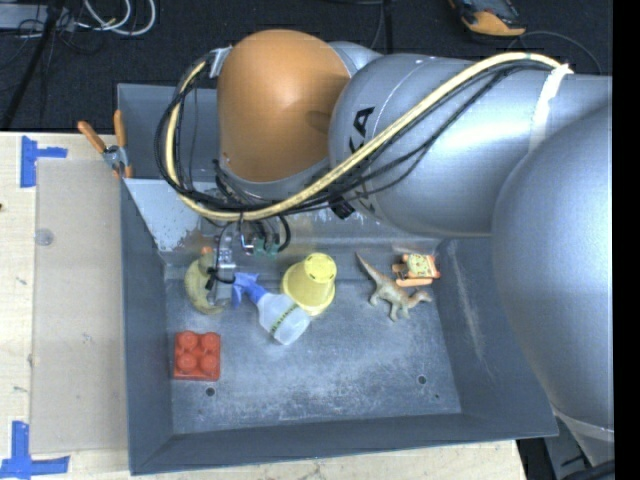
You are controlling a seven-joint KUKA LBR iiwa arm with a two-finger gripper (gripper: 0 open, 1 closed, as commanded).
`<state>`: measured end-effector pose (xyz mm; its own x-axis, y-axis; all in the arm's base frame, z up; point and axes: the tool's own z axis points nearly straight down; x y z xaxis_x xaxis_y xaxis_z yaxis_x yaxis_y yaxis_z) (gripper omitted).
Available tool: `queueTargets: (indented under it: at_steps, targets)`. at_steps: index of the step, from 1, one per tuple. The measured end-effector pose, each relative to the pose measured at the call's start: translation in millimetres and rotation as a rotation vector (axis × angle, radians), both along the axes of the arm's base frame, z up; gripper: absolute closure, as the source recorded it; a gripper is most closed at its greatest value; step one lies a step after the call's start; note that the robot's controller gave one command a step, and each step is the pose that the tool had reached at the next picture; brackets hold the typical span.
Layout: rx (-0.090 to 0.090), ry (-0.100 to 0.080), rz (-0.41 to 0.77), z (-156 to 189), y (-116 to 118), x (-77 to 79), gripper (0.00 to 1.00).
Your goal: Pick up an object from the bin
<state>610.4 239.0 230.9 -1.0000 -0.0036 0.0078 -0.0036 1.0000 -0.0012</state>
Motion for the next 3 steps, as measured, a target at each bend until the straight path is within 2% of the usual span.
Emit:
queueTargets:
  at_steps: [1,2,3]
  targets:
    - [0.002,-0.007,-0.004,6,-1,1.3,0.0]
    - [0.006,-0.013,0.057,-14,-18,-9.4,0.0]
    - [0.002,-0.006,0.034,-71,-44,-14.4,0.0]
